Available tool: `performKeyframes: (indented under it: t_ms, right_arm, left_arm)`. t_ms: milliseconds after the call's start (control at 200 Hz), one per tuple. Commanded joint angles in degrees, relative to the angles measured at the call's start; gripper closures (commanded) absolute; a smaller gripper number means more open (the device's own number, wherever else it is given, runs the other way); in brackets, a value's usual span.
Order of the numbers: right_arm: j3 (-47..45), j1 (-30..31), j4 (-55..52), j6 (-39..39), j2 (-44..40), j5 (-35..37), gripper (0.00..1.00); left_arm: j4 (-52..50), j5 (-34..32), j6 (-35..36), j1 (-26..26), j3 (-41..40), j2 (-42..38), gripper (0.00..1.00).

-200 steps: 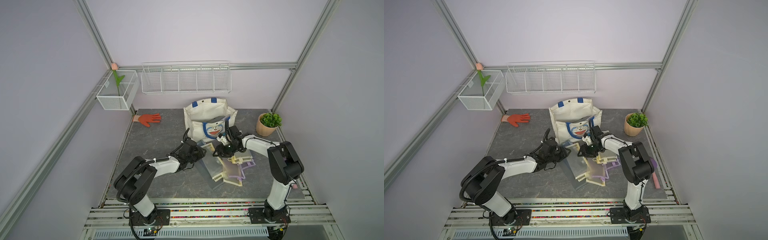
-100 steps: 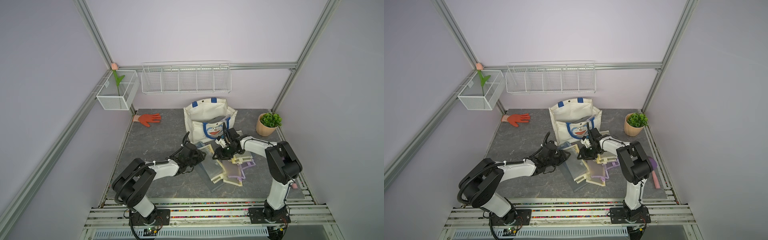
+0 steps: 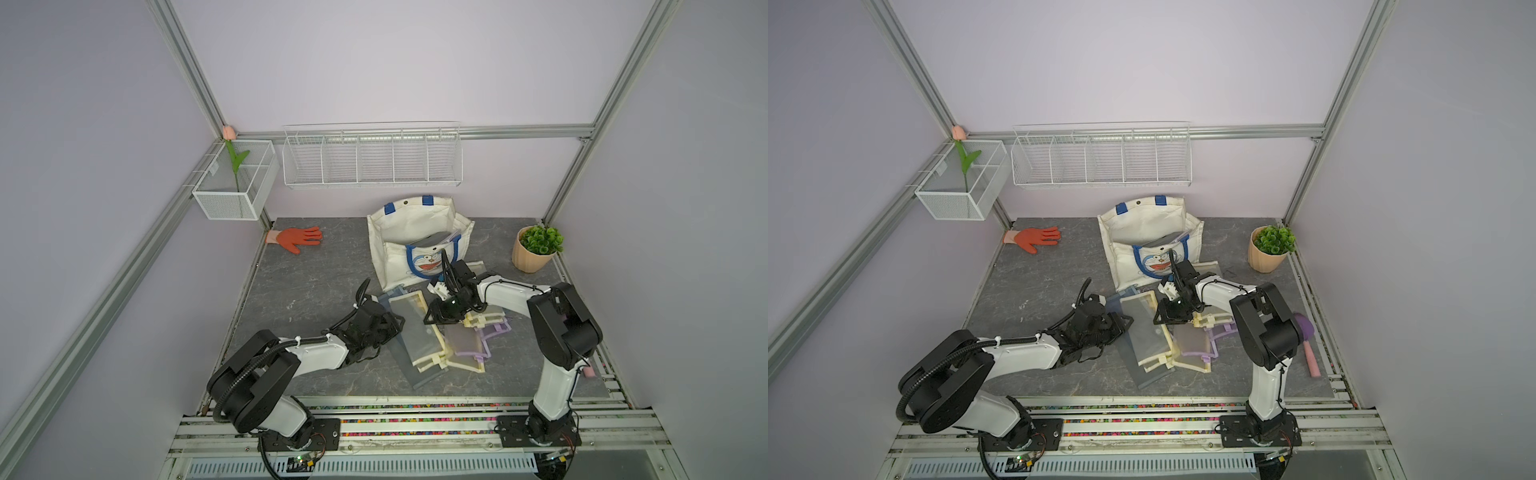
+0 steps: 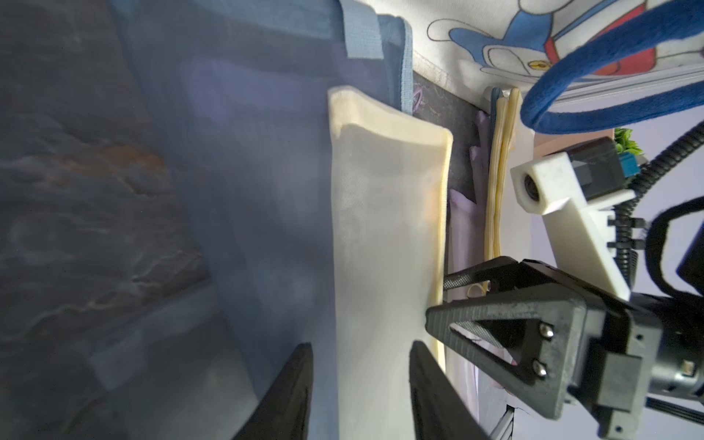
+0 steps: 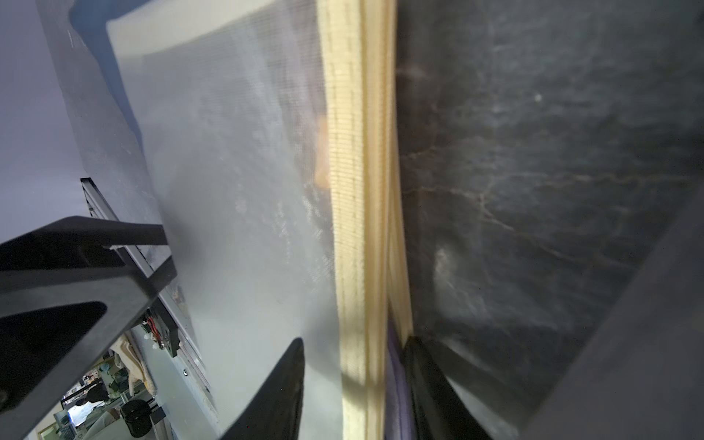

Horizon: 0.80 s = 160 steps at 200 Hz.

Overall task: Put the pencil pouch into the canvas bag
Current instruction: Pick up the pencil pouch, then place the pencil pouch in the canvas bag.

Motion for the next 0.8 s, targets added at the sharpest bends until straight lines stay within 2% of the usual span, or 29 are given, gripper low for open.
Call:
performKeyframes:
  t_ms: [0,140,255,340,410,520,575,685,795]
  right_arm:
    - [-1.6,1.1,-1.0,-1.3,1.5,1.1,0.55]
    - [-1.7,1.9,-0.7,-1.1,1.4,1.0,0.55]
    - [-1.3,2.0,-1.4,-1.0,0.4,0.8,0.55]
    - [-1.0,2.0,-2.7,-1.0,-2.3,1.2,0.51]
    - [-0.6,2.0,-4.5,-1.2,-5.8,1.5,0.39]
    - [0.4,2.0,-8.5,-1.9,-12.2,2.2,0.22]
    - [1.0,2.0,-10.4,-2.0,-15.6,2.6,0.16]
    - [2.3,2.0,-13.9,-2.0,-21.5,4.1,0.08]
    - [4.4,1.7,-17.3,-2.0,-25.6,5.5,0.03]
  left_arm:
    - [4.8,0.8,-0.2,-1.1,2.0,2.6,0.59]
    - [10.0,2.1,-0.5,-2.0,3.1,5.7,0.69]
    - [13.5,2.5,-1.4,-2.1,1.7,4.5,1.0]
    - [10.0,1.3,-0.2,-2.1,0.6,-0.8,1.0]
    - [0.8,0.0,2.7,-2.1,2.1,-7.3,1.0]
    - [-18.9,-2.9,13.7,-2.4,9.1,-17.3,1.0]
    - [-27.2,-4.3,19.3,-2.4,13.3,-20.9,1.0]
    - [-38.6,-6.4,29.1,-2.3,21.8,-23.8,1.0]
    - [-45.5,-7.5,38.1,-2.3,31.4,-22.9,1.0]
